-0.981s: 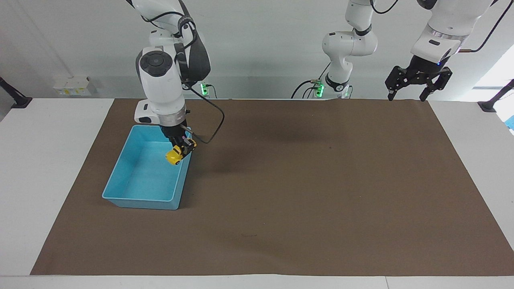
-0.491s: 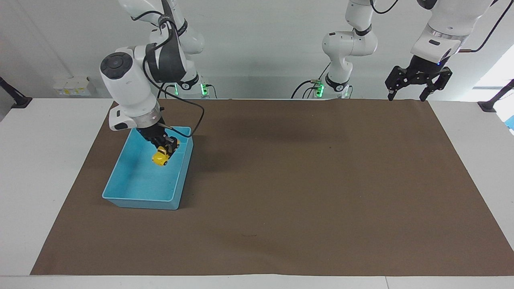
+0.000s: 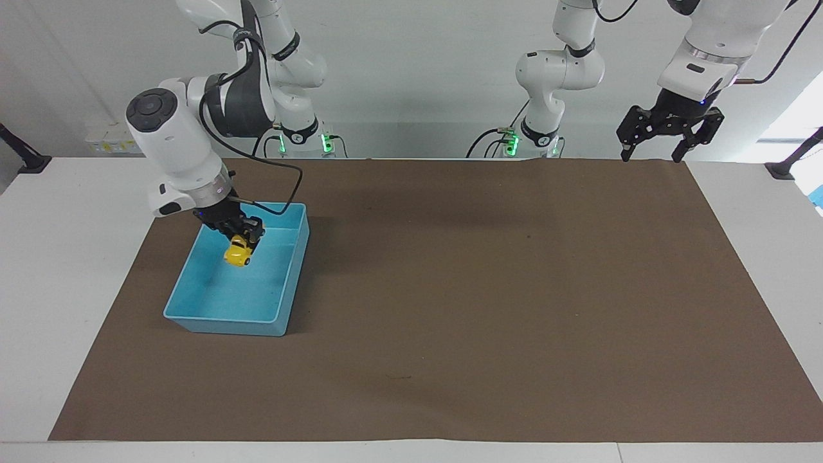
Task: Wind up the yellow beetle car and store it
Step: 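Carry the car into the bin and lower it with the right gripper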
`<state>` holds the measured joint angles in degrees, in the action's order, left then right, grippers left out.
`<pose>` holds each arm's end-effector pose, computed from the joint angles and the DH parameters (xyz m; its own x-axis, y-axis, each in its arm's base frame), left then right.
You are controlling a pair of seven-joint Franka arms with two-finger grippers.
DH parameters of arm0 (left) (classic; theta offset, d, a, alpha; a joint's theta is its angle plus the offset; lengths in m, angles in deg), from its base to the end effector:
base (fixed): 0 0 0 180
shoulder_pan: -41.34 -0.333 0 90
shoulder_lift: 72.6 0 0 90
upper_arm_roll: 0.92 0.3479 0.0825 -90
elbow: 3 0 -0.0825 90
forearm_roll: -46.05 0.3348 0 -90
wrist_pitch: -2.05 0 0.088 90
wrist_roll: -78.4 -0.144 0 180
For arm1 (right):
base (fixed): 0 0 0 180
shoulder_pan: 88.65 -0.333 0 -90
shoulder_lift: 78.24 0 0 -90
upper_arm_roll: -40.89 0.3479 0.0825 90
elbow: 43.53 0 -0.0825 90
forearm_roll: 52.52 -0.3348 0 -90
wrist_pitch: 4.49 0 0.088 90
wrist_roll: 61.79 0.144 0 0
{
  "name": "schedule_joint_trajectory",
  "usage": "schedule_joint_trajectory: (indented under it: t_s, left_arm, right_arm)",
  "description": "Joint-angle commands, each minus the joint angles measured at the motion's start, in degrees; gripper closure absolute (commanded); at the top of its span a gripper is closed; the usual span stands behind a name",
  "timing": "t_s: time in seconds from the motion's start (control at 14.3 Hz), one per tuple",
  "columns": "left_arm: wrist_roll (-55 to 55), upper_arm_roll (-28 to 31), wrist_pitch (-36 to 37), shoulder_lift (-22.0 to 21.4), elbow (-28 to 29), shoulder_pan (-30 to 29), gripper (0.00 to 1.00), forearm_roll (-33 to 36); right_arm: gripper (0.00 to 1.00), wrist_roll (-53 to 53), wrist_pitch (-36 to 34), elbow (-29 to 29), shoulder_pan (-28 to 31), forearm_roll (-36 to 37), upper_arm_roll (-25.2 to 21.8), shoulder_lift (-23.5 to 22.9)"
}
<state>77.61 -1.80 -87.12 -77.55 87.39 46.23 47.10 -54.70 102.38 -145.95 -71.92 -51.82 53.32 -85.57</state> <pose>0.4743 -0.0457 0.6576 0.9914 -0.1138 0.0648 -0.1127 -0.9934 -0.0205 0.5474 -0.0477 0.4853 0.9797 -0.1943 -0.0488 -0.1950 -0.9807 -0.0100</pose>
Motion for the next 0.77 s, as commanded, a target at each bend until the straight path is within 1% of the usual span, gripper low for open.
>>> schedule_joint_trajectory:
  t_s: [0.0, 0.14, 0.42, 0.7]
  left_arm:
    - [-0.7, -0.17, -0.4, -1.2, 1.19, -0.49, 0.0, -0.43]
    - [-0.7, -0.17, -0.4, -1.2, 1.19, -0.58, 0.0, -0.43]
    - [-0.7, -0.17, -0.4, -1.2, 1.19, -0.49, 0.0, -0.43]
    - [-0.7, -0.17, -0.4, -1.2, 1.19, -0.49, 0.0, -0.43]
  right_arm:
    - [1.0, -6.02, 1.15, -3.92, 3.3, -1.57, 0.75, 2.93]
    - [1.0, -7.96, 3.15, -6.19, 3.57, -1.57, 0.67, 4.16]
    - [1.0, -8.15, 12.29, -15.24, 3.4, -1.49, 0.67, 8.46]
    - [1.0, -9.2, 17.66, -19.03, 3.13, -0.78, 0.67, 8.47]
